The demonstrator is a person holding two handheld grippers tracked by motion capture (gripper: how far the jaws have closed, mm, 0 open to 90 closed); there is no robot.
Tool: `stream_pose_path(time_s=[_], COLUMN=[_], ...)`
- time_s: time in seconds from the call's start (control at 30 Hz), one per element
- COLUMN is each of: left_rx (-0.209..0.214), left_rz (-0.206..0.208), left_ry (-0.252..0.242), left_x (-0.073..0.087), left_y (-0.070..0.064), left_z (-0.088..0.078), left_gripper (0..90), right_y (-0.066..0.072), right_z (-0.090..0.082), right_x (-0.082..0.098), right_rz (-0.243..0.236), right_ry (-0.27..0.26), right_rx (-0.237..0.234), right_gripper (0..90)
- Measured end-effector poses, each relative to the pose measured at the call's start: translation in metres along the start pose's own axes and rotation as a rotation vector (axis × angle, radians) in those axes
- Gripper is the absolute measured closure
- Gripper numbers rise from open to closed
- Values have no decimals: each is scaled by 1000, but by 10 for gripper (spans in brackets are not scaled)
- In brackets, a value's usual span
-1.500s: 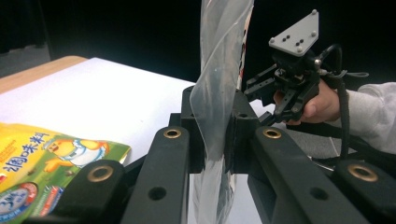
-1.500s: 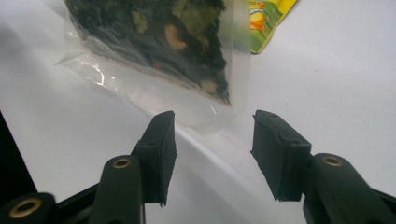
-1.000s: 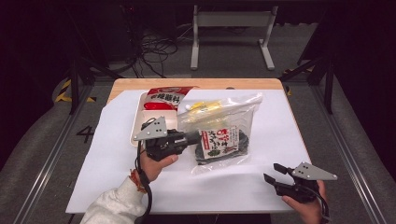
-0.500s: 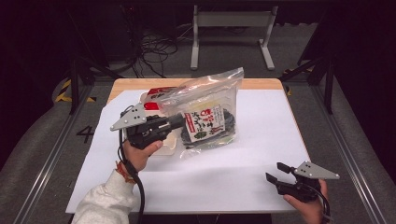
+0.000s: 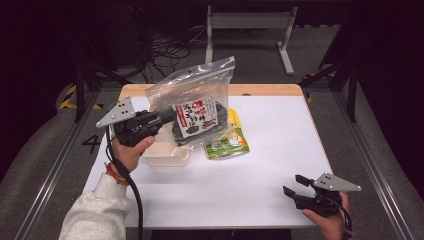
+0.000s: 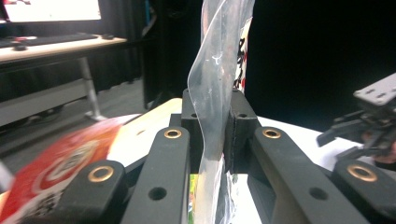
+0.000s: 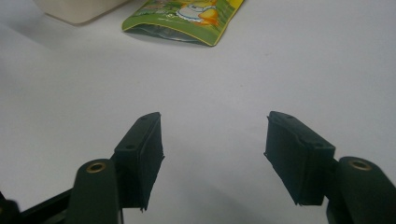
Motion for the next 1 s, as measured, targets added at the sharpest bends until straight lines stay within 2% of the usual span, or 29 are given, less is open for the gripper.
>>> stream_pose_path(time_s=[0.13, 0.37, 0.73, 0.9, 1.0], left_rx=[-20, -83, -171, -199, -222], left_rz=[-6, 9, 42, 37, 37], left_ry=[0, 4, 59, 67, 94], left_x=[-1, -4, 0, 3, 8], left_y=[8, 19, 38, 46, 51], left_z=[-5, -14, -31, -39, -40], left_gripper=[814, 814, 814, 814, 813], right_y=[-1, 0, 1, 0, 1], right_z=[0, 0, 1, 2, 2], right_x=[0, 0, 1, 2, 2], right_rz=[6, -1, 0, -1, 0], right_ry=[1, 7, 14, 15, 17], right_rx=[1, 2, 5, 3, 1], right_gripper=[366, 365, 358, 359, 358])
Point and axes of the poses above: each handheld gripper's, and its own axes: z roughly forward along the jaws, x roughly out of its underside, y roughly to its left, the point moved 2 cm from there along z, roughly forward along the jaws, and after that the axes turned 4 degrees about -z, right-handed, at the moved point
